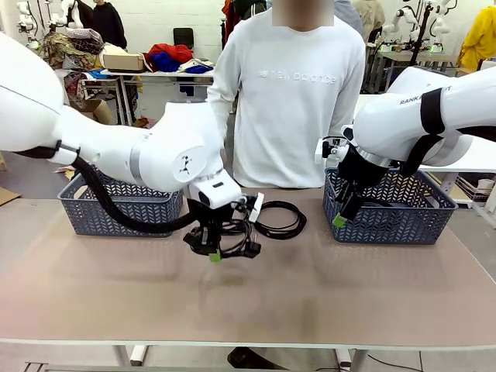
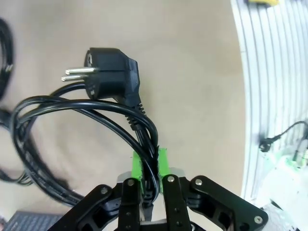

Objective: Organize the cables according to human instructions.
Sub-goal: Pick up a bundle of cables and place it in the basket indicated by the human.

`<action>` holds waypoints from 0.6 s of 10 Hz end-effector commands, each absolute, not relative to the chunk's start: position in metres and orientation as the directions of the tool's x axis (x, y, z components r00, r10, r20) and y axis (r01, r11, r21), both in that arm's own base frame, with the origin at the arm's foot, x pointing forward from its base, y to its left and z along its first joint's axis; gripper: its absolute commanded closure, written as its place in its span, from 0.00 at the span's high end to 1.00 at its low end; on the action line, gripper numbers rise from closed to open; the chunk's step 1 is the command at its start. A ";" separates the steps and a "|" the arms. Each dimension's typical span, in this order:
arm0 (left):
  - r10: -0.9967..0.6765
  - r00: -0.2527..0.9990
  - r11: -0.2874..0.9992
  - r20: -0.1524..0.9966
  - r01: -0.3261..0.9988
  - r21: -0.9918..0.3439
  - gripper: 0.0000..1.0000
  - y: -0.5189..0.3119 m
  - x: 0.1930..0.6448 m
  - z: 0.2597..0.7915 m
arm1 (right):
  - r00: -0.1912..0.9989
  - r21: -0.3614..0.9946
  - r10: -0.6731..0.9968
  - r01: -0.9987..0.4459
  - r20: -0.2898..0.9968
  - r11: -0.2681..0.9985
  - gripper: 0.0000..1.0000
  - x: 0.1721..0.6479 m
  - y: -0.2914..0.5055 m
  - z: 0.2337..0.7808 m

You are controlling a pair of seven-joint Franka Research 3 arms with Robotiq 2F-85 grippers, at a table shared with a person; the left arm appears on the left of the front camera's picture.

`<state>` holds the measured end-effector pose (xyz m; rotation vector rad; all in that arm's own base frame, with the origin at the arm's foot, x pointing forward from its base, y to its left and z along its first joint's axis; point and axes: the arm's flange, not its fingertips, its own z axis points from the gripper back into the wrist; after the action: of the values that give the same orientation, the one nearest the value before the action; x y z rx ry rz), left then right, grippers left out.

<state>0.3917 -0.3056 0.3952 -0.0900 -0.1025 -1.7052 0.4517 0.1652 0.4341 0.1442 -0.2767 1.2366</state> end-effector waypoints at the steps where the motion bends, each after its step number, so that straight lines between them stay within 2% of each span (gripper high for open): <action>1: -0.990 -0.091 -0.086 0.109 0.995 0.055 0.00 -0.299 0.408 0.423 | 0.297 -0.048 0.912 -0.945 0.282 0.323 1.00 0.453 0.166 0.435; 6: -0.987 -0.031 -0.019 0.157 0.997 0.078 0.00 -0.273 0.454 0.481 | 0.297 -0.048 0.912 -0.945 0.282 0.323 1.00 0.453 0.166 0.435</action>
<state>0.4468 -0.2734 0.4759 -0.0711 -0.1991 -1.5935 0.4517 0.1652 0.4341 0.1442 -0.2767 1.2368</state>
